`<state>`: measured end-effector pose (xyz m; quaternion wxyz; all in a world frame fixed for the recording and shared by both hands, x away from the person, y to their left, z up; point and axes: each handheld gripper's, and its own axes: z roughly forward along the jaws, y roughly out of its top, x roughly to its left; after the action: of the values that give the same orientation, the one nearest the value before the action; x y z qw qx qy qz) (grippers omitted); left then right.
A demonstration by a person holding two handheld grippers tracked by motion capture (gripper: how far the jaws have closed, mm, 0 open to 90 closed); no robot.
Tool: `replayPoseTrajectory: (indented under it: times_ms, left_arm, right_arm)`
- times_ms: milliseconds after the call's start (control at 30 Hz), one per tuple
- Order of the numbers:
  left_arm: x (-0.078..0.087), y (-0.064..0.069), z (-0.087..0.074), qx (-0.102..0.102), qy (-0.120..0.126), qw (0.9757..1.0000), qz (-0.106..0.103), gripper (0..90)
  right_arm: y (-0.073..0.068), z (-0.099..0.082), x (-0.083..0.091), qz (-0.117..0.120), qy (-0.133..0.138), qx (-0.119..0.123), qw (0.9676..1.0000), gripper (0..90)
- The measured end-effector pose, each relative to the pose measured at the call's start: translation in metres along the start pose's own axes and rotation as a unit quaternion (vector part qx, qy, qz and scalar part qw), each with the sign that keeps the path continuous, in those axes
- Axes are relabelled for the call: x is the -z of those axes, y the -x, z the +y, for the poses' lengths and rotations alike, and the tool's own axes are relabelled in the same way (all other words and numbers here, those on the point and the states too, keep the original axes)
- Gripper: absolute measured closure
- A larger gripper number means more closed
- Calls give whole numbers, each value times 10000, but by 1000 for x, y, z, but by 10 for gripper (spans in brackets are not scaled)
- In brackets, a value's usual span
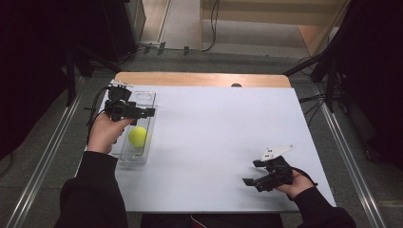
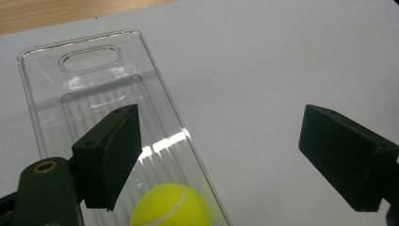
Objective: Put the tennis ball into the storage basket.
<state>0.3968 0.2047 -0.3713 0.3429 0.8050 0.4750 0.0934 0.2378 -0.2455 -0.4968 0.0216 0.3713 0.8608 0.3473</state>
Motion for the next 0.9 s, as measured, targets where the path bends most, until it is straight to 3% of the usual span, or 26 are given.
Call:
replayPoseTrajectory:
  times_ms: [533,667,900]
  left_arm:
    - [-22,19,-3,-285,-182,9987,-383,145]
    - [-27,24,-5,-386,-217,9985,-310,146]
    - [-34,31,-8,-466,-258,9978,-387,146]
  right_arm:
    - [0,0,0,1,-3,5,10000,148]
    - [0,0,1,0,-8,6,10000,148]
    - [0,1,0,12,-26,35,10000,148]
